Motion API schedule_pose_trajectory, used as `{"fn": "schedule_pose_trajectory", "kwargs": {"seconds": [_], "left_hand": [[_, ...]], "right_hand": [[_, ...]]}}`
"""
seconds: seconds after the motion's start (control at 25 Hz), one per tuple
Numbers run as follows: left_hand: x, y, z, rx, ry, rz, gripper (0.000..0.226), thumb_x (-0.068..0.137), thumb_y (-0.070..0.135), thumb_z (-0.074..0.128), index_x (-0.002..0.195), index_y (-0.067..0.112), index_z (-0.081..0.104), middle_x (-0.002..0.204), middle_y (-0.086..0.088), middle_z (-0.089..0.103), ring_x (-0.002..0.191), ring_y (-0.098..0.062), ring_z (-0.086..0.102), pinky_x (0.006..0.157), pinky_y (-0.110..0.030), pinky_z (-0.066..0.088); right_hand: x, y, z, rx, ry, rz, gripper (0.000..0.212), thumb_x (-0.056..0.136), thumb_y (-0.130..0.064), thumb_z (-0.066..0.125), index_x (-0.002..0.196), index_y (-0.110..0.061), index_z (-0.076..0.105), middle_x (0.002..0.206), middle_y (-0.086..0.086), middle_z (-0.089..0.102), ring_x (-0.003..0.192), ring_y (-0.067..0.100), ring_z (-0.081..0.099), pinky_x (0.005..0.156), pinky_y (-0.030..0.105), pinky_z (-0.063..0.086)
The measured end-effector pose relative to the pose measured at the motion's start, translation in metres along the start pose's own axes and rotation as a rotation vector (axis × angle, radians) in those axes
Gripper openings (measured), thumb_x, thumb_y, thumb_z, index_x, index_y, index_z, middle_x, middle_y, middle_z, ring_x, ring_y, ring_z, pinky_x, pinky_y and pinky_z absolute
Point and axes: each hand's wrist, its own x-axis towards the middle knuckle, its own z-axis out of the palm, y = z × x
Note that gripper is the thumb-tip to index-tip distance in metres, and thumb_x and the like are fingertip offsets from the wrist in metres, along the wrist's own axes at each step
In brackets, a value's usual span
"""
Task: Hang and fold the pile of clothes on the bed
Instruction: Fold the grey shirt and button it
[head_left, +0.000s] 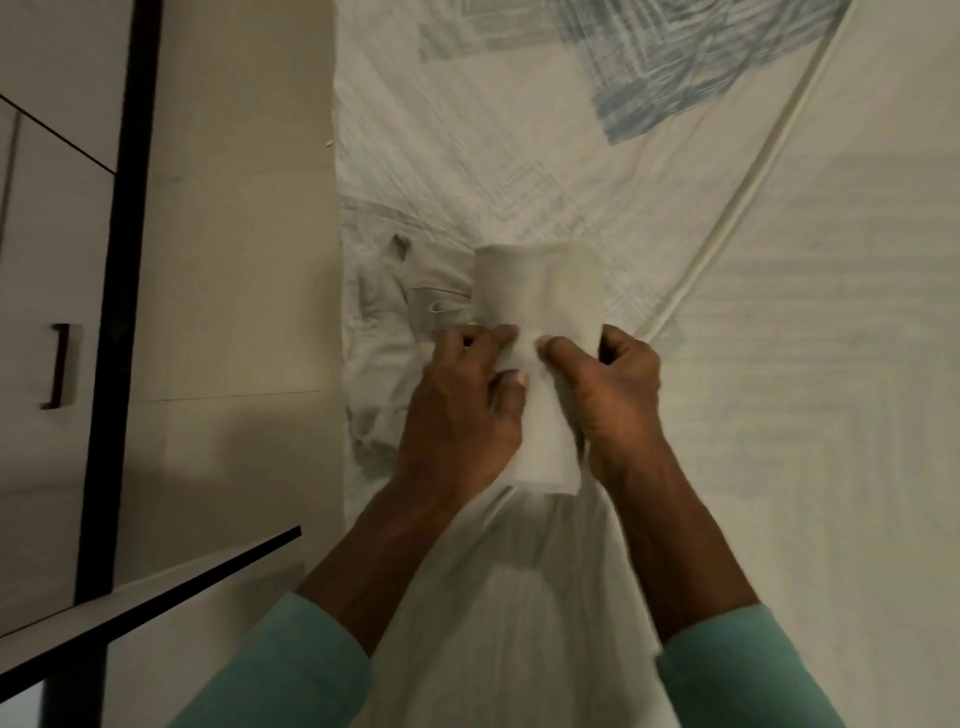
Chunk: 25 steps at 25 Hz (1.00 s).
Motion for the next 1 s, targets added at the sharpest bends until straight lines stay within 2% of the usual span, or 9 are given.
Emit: {"fn": "schedule_pose_trajectory", "kwargs": {"seconds": [0.12, 0.24, 0.4, 0.48, 0.56, 0.64, 0.76, 0.92, 1.0], "left_hand": [[-0.003, 0.041, 0.011, -0.561, -0.300, -0.213, 0.041, 0.099, 0.044, 0.065, 0.137, 0.031, 0.063, 0.131, 0.012, 0.066, 0.113, -0.004, 0.067, 0.097, -0.032, 0.058], [0.008, 0.064, 0.016, -1.066, -0.452, -0.523, 0.052, 0.095, 0.058, 0.055, 0.136, 0.026, 0.065, 0.131, 0.001, 0.071, 0.120, -0.019, 0.068, 0.099, -0.040, 0.056], [0.032, 0.040, 0.003, -1.314, -0.414, -0.587, 0.057, 0.098, 0.055, 0.056, 0.128, 0.009, 0.070, 0.122, -0.012, 0.073, 0.112, -0.025, 0.068, 0.100, -0.036, 0.052], [0.041, 0.022, -0.003, -1.201, -0.399, -0.591, 0.046, 0.104, 0.045, 0.054, 0.124, 0.006, 0.068, 0.107, -0.009, 0.077, 0.103, -0.023, 0.074, 0.092, -0.035, 0.058], [0.051, 0.006, -0.003, -1.002, -0.356, -0.600, 0.040, 0.109, 0.038, 0.050, 0.132, 0.009, 0.065, 0.115, -0.010, 0.077, 0.110, -0.027, 0.073, 0.097, -0.043, 0.059], [0.058, -0.001, 0.003, -0.866, -0.321, -0.600, 0.033, 0.110, 0.032, 0.048, 0.135, 0.016, 0.064, 0.122, -0.006, 0.076, 0.114, -0.025, 0.073, 0.101, -0.048, 0.057], [0.060, -0.004, 0.016, -0.724, -0.234, -0.619, 0.029, 0.110, 0.028, 0.048, 0.132, 0.018, 0.065, 0.121, -0.003, 0.076, 0.112, -0.021, 0.072, 0.102, -0.046, 0.057], [0.054, -0.008, 0.019, -0.861, -0.165, -0.787, 0.028, 0.106, 0.017, 0.050, 0.128, 0.012, 0.066, 0.119, -0.009, 0.076, 0.108, -0.024, 0.074, 0.095, -0.043, 0.059], [0.052, -0.008, 0.014, -0.602, -0.090, -0.650, 0.034, 0.099, 0.020, 0.061, 0.133, 0.017, 0.059, 0.121, -0.003, 0.072, 0.108, -0.020, 0.071, 0.097, -0.044, 0.058]], "right_hand": [[-0.004, -0.026, -0.044, -0.335, 0.197, -0.194, 0.020, 0.079, -0.024, 0.076, 0.099, -0.024, 0.077, 0.076, -0.007, 0.073, 0.069, 0.010, 0.069, 0.064, 0.028, 0.051], [-0.016, -0.037, -0.054, -0.701, 0.325, -0.351, 0.038, 0.084, -0.032, 0.071, 0.121, -0.029, 0.071, 0.092, -0.004, 0.071, 0.083, 0.019, 0.067, 0.068, 0.031, 0.045], [-0.028, -0.012, -0.002, -0.918, -0.038, -0.483, 0.056, 0.096, -0.043, 0.062, 0.148, -0.024, 0.049, 0.119, 0.002, 0.063, 0.107, 0.023, 0.063, 0.083, 0.037, 0.053], [-0.036, -0.001, 0.013, -0.713, -0.153, -0.466, 0.045, 0.097, -0.040, 0.061, 0.139, -0.027, 0.055, 0.113, -0.003, 0.063, 0.103, 0.016, 0.062, 0.088, 0.040, 0.056], [-0.031, 0.007, 0.007, -0.600, 0.070, -0.474, 0.043, 0.094, -0.041, 0.064, 0.135, -0.028, 0.060, 0.115, -0.004, 0.059, 0.110, 0.015, 0.056, 0.094, 0.038, 0.051], [-0.016, 0.018, -0.011, -0.595, 0.206, -0.315, 0.064, 0.088, -0.048, 0.071, 0.144, -0.026, 0.052, 0.128, 0.001, 0.055, 0.123, 0.020, 0.051, 0.102, 0.041, 0.046], [0.002, 0.032, -0.030, -0.554, 0.034, -0.073, 0.097, 0.075, -0.062, 0.081, 0.154, -0.020, 0.042, 0.139, 0.000, 0.056, 0.130, 0.019, 0.053, 0.107, 0.042, 0.049], [0.014, 0.031, -0.042, -0.339, -0.140, 0.030, 0.070, 0.072, -0.041, 0.093, 0.133, -0.028, 0.062, 0.118, -0.015, 0.072, 0.108, 0.008, 0.069, 0.099, 0.038, 0.057], [0.020, 0.024, -0.049, -0.223, -0.229, 0.054, 0.050, 0.074, -0.022, 0.093, 0.118, -0.026, 0.070, 0.104, -0.010, 0.078, 0.094, 0.009, 0.075, 0.092, 0.041, 0.062]]}}
